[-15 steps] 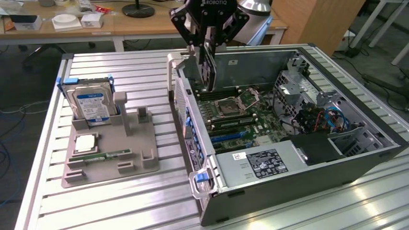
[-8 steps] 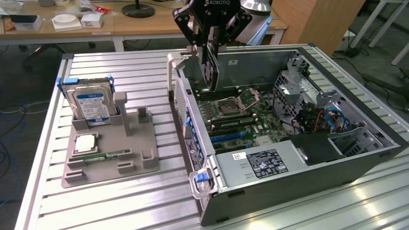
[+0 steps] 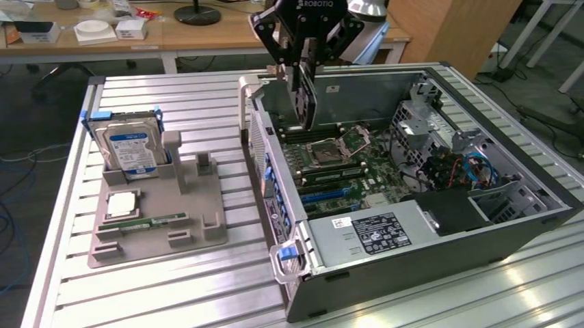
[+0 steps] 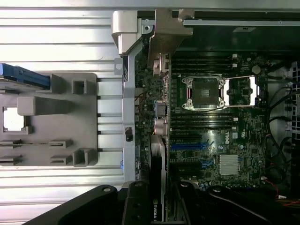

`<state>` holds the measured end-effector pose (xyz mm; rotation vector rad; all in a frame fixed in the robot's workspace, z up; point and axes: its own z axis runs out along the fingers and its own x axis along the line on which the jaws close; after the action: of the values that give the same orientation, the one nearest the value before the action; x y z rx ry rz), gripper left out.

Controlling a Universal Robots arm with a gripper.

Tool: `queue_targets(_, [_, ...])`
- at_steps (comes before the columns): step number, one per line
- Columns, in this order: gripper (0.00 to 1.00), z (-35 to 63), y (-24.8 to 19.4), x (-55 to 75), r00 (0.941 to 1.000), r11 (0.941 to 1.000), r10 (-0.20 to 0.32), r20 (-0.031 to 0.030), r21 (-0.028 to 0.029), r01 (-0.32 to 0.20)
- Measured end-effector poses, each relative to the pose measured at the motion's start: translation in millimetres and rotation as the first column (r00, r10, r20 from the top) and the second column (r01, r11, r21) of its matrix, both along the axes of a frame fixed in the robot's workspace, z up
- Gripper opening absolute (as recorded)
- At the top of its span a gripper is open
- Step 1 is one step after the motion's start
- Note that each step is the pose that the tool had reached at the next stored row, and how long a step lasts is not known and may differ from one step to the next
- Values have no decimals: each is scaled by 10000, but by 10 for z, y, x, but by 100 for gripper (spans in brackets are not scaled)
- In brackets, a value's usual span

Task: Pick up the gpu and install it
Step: 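Pick up the gpu and move the gpu toward the slot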

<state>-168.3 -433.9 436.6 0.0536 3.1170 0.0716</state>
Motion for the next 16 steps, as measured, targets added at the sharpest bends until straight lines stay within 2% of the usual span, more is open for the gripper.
queue_targets(16, [26, 0, -11, 97, 10000, 10000, 0, 0, 0, 0])
